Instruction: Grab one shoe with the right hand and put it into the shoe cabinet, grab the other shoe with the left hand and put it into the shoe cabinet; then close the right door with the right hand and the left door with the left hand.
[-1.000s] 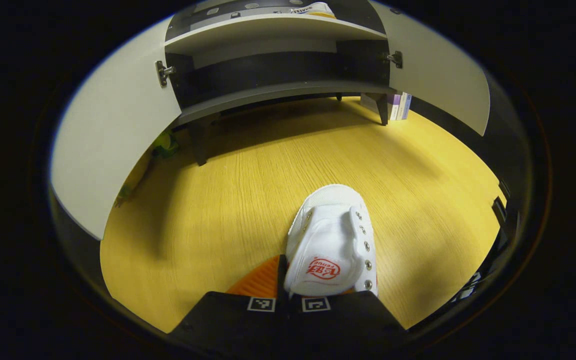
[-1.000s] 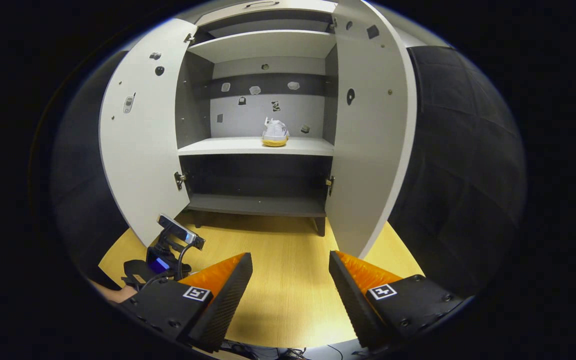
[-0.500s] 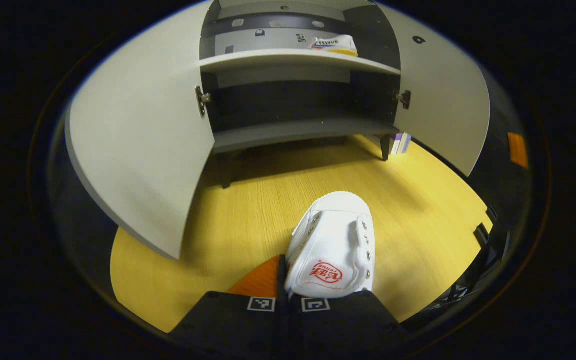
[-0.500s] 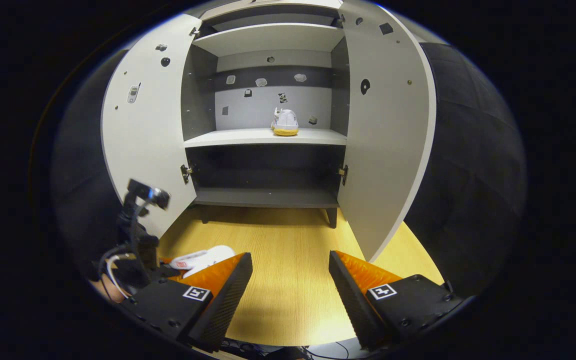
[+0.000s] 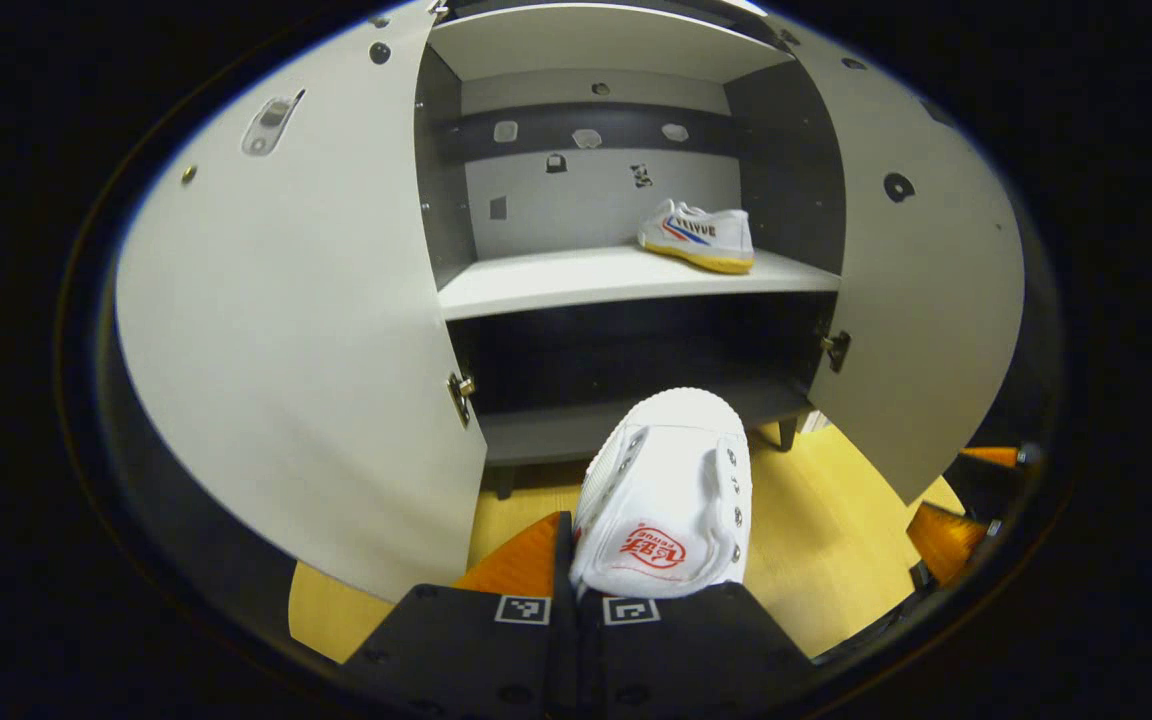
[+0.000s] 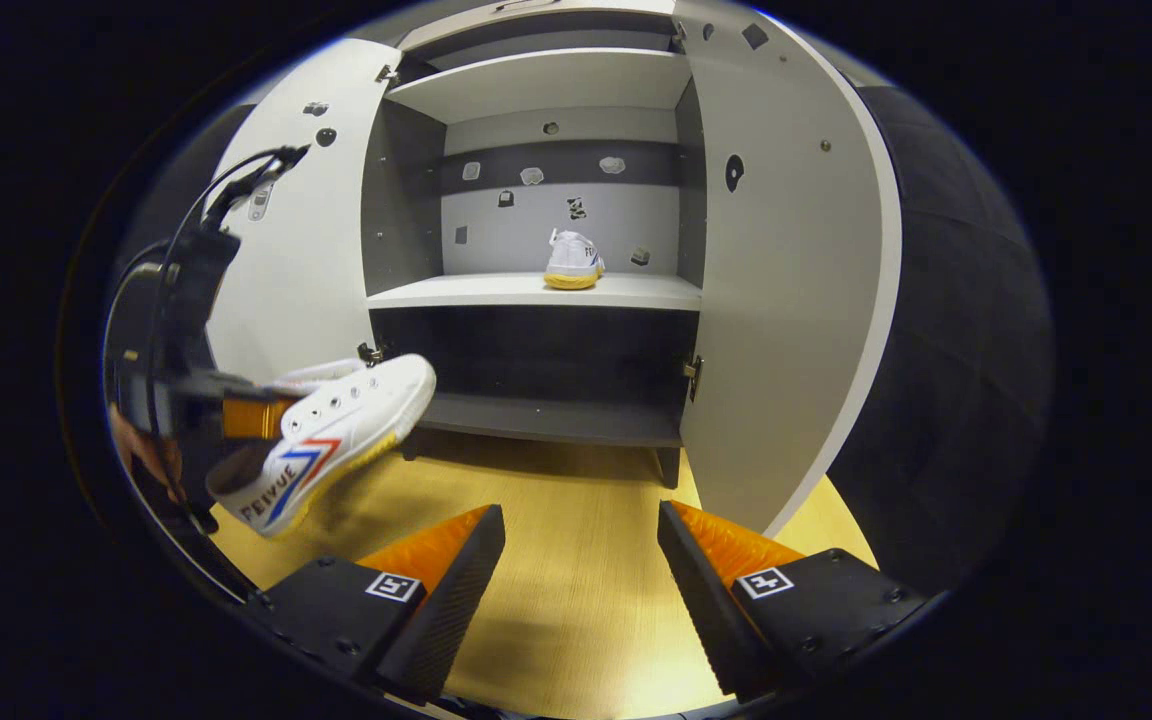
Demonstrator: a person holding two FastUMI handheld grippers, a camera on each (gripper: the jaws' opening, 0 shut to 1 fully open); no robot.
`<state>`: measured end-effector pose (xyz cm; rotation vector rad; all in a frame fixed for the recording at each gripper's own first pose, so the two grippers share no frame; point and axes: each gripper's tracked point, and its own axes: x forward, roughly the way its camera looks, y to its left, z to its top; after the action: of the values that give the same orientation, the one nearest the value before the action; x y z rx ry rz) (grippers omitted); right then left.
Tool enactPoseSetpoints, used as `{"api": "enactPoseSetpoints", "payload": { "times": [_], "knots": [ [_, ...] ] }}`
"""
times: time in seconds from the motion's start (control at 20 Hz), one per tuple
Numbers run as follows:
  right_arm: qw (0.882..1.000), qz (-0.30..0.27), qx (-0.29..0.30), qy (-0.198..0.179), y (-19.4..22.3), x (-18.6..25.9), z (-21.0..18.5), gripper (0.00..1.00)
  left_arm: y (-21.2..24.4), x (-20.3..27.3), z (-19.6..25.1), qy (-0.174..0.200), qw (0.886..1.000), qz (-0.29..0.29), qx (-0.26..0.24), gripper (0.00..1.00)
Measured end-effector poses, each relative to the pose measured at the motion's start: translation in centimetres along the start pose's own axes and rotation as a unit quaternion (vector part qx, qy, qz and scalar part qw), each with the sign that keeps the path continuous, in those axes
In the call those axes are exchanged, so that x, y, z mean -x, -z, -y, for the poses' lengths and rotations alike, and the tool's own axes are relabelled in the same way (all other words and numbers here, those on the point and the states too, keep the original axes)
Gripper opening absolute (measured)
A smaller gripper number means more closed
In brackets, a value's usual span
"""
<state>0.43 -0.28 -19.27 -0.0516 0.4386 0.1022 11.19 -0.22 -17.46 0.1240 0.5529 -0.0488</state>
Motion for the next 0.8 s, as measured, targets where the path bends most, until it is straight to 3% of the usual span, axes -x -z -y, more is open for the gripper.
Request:
{"api": "enactPoseSetpoints", "payload": {
  "times": [0.25, 0.65, 0.8],
  "knots": [
    [0.999, -0.012, -0.003, -0.046, 1.1, -0.3, 0.4, 0.99, -8.3, -2.5, -0.9, -0.034, 0.999, 0.031, 0.009, 0.05],
    [0.997, -0.022, -0.006, -0.075, 2.7, -0.1, 1.5, 0.99, -20.9, -10.6, -2.9, -0.062, 0.994, 0.064, 0.057, 0.05],
    [0.996, -0.031, -0.005, -0.084, 3.5, 0.2, 1.6, 0.99, -24.0, -14.7, -3.8, -0.078, 0.994, 0.059, 0.042, 0.05]
  ]
}}
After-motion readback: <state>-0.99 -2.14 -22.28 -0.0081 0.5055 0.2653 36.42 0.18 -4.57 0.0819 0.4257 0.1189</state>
